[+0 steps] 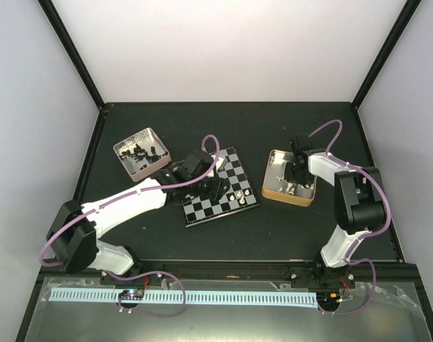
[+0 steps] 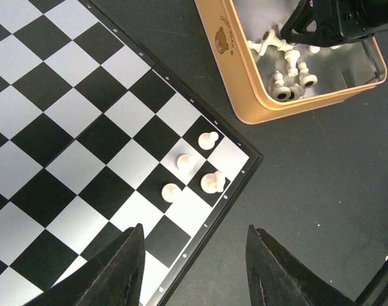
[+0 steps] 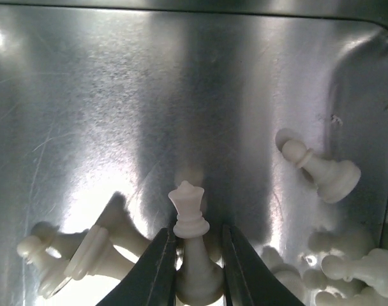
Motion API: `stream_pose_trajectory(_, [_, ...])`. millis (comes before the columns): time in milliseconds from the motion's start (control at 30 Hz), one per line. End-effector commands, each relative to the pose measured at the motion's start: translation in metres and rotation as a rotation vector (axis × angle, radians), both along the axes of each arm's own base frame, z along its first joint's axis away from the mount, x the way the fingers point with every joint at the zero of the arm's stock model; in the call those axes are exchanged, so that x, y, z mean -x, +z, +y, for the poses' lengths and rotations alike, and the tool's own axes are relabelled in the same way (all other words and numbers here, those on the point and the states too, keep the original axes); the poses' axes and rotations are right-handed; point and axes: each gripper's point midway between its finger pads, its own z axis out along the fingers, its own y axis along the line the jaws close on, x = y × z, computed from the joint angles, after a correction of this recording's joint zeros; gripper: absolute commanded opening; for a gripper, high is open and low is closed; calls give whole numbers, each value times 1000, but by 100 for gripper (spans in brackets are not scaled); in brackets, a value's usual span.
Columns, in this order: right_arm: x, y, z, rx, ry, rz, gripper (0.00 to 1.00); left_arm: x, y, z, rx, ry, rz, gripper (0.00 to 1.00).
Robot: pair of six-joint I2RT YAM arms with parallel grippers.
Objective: Set up the chess pieces on the board
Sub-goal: Pick up the chess piece from the storage box, then place the chess piece on the chessboard.
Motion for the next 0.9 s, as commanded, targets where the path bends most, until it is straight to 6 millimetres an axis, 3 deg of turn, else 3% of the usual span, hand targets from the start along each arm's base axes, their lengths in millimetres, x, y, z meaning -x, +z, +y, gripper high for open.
stream_pose_trajectory(0, [-14,30,12,-77,41,-143,7,-4,26,-4,72,2,-20,45])
stream_pose_trajectory(100, [-22,80,29,-167,119,-343,6,-3,44,0,115,-9,-7,46])
stream_pose_trajectory(233, [-10,143,64,-345,287,-582,7,-2,77,11,235,-17,6,50])
stream_pose_trajectory(333, [14,186,98,-511,452,-723,7,6,102,11,332,-65,7,55])
stream_pose_trajectory(467, [66,238,144,-751,727,-858,9,19,135,7,443,-136,18,61])
stream_pose_trajectory(633, [130,278,178,-958,1015,-894,8,41,173,-3,609,-253,41,69])
stream_pose_trajectory(733, [158,287,192,-1021,1138,-882,8,48,185,-6,656,-289,52,72])
stream_pose_trajectory(867, [180,292,208,-1043,1259,-850,8,56,194,-10,698,-348,79,74])
